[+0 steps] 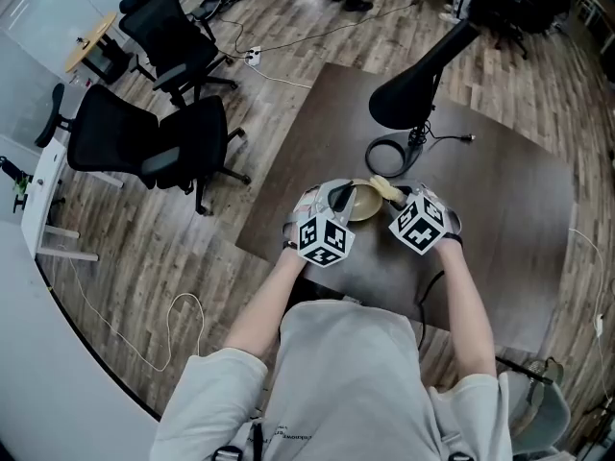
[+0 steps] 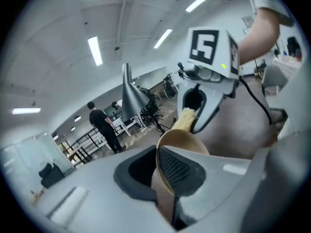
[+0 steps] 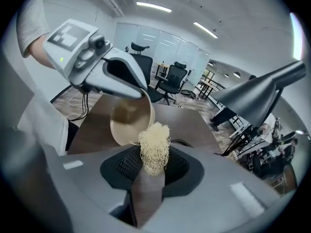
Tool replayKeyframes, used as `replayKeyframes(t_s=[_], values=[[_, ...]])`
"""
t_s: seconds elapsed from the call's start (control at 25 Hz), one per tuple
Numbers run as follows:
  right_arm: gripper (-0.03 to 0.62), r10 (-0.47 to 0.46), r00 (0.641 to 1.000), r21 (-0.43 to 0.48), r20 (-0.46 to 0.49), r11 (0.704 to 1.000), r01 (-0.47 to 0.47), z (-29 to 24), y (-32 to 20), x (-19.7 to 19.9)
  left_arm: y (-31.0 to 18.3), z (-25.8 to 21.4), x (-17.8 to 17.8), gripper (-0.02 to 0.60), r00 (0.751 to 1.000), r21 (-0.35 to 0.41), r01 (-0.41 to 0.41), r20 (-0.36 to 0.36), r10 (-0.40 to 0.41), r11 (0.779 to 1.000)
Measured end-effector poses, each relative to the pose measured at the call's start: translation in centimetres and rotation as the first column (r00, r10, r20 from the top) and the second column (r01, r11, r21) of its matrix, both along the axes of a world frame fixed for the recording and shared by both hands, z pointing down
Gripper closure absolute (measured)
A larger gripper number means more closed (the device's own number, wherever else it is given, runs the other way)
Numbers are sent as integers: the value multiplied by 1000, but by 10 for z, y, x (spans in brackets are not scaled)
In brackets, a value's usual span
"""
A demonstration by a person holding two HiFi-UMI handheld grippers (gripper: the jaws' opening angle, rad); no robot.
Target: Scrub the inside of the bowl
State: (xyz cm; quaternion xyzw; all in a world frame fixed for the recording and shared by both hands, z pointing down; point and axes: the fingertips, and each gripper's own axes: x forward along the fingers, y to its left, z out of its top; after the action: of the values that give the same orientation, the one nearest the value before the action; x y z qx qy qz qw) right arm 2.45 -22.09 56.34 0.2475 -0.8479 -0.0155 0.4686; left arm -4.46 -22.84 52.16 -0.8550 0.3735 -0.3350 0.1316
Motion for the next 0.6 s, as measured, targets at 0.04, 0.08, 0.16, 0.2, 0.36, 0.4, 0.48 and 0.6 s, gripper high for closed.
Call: replayKeyframes(t_s=[0.04,0.08,0.16,0.2,0.36,0.4,0.48,0.6], values=[[467,-1,1000,5,-9,1000,1,2,-1,1,-4,-2,-2,563,998,-35,20,-50,-21,999],[467,-1,1000,8,-9,1000,1,3,-1,2,-7,-3,-4,563,994,-71,36,-96,-43,997],[467,2,1000,9,1,1000,-2,4,-2,2,-12,-4,-7,561,985,-130,54,-158,-74,990],[467,2,1000,10,5,1000,-2,5,-2,2,-14,-3,-8,561,981,-148,59,-174,-84,987],[467,4,1000,11,11,1000,-4,8,-1,6,-20,-1,-12,561,965,-204,80,-231,-128,976],[467,5,1000,13,9,1000,-5,9,-1,7,-21,0,-14,561,958,-224,88,-249,-144,971],[467,8,1000,17,13,1000,-8,11,-2,10,-24,1,-16,564,939,-276,97,-293,-180,956],[467,11,999,32,42,999,-12,11,-2,14,-27,3,-19,566,896,-357,99,-375,-239,929]])
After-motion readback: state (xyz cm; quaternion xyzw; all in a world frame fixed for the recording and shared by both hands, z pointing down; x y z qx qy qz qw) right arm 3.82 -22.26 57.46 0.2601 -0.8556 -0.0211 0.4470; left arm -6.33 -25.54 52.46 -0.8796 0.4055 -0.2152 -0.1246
